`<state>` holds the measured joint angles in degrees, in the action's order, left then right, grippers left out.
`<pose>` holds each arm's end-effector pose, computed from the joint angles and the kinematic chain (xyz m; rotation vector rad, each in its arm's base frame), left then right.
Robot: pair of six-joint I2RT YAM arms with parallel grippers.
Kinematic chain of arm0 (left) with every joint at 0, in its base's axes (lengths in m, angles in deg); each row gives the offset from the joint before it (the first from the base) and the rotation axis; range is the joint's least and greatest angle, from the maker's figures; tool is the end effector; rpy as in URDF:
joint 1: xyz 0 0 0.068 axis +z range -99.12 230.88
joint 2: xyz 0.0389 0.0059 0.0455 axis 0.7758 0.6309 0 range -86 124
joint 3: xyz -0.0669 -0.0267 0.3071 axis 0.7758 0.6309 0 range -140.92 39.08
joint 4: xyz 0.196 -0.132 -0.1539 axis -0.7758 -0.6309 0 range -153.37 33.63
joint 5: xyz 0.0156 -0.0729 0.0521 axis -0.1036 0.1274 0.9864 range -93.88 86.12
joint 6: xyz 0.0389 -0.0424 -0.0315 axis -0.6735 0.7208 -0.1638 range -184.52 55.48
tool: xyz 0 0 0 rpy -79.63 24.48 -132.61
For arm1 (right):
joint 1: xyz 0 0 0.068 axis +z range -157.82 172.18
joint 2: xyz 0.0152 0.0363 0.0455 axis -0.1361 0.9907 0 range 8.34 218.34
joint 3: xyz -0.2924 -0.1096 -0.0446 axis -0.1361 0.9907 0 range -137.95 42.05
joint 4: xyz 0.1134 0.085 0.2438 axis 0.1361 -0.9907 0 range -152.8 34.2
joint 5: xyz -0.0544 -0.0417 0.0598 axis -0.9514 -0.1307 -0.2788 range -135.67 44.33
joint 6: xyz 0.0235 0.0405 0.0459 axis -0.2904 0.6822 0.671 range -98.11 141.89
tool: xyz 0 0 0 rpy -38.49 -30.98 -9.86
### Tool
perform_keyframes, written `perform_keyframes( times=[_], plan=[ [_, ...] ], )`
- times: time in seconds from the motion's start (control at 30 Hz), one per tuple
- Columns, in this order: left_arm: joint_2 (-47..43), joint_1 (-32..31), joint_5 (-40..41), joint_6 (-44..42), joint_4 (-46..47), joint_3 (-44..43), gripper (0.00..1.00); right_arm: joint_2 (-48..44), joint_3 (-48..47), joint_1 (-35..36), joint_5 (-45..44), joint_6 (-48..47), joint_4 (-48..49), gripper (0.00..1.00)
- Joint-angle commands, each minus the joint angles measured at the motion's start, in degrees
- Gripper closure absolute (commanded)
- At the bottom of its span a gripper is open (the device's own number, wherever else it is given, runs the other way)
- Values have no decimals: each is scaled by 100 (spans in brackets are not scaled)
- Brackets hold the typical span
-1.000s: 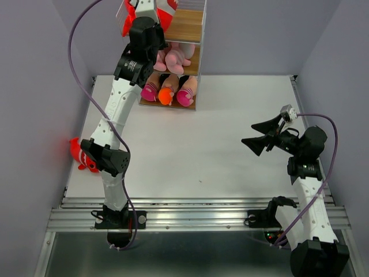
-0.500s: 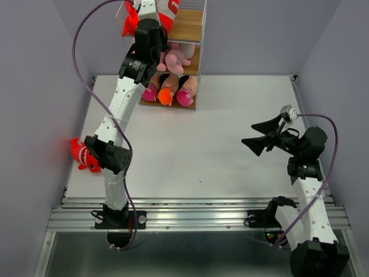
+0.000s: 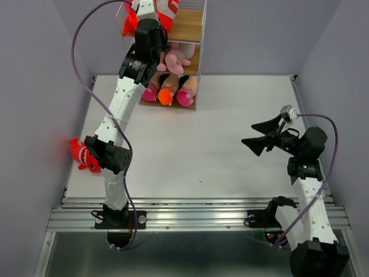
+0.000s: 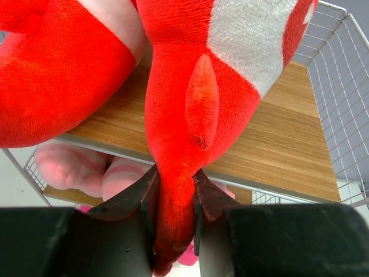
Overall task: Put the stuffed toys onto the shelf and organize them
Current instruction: Place the stuffed toy onto shelf
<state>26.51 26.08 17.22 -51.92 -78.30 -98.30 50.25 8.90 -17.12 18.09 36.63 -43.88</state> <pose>0.4405 -0.1831 0.5708 -0.1329 1.5220 -0.2415 0.1658 0.0197 0.3432 -0.5883 1.5094 0.9091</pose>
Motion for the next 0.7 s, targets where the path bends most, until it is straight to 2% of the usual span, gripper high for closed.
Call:
perform_keyframes(
  times=[0.0,0.37,0.67],
  plan=[
    [-133,-8,122,111,312,-342,66,-95,19,-2,-66,-103,82,0],
    [-220,-25,78,164,365,-316,54,-104,27,-2,-84,-121,82,0],
    [-273,-34,-18,269,435,-298,48,-95,36,-2,-92,-138,82,0]
  ],
)
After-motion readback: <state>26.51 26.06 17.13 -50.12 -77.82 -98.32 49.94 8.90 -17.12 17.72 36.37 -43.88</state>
